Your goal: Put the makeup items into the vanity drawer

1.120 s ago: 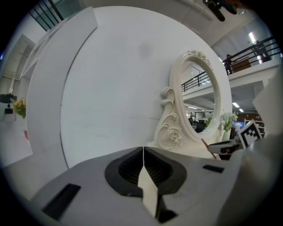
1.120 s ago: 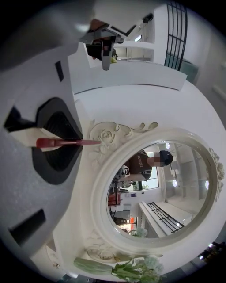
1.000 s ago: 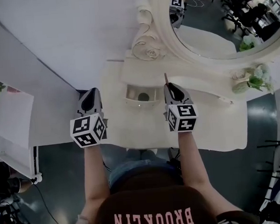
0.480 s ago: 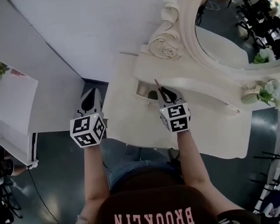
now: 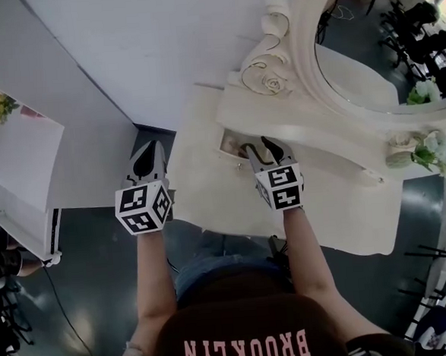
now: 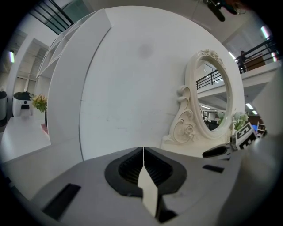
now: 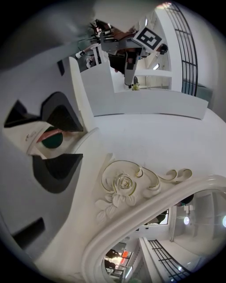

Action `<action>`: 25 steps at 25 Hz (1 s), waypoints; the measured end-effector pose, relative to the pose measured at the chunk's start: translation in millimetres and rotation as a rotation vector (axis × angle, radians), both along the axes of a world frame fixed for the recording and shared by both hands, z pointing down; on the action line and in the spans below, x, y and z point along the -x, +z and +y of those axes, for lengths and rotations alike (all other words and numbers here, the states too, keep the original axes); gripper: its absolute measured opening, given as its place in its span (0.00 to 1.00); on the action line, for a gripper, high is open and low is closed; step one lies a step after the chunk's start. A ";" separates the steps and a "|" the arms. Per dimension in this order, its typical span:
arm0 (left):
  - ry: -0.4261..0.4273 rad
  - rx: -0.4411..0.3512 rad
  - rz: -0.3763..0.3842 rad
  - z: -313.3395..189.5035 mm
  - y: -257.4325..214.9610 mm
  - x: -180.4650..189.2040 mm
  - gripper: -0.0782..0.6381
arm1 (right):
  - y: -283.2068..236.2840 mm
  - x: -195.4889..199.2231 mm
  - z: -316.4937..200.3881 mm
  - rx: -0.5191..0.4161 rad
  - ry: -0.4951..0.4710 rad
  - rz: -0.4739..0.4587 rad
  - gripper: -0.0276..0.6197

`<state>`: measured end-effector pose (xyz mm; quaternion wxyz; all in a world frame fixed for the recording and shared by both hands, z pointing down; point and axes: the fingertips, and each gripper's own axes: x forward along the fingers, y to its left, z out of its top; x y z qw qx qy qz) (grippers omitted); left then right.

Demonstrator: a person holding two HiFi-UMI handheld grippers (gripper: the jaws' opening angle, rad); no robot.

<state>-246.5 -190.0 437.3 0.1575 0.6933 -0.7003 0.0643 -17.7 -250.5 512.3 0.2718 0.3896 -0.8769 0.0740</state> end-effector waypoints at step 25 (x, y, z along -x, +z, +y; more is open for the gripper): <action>0.202 -0.200 -0.050 -32.8 -71.3 -84.7 0.12 | -128.3 -102.6 7.1 -0.296 0.231 -0.168 0.04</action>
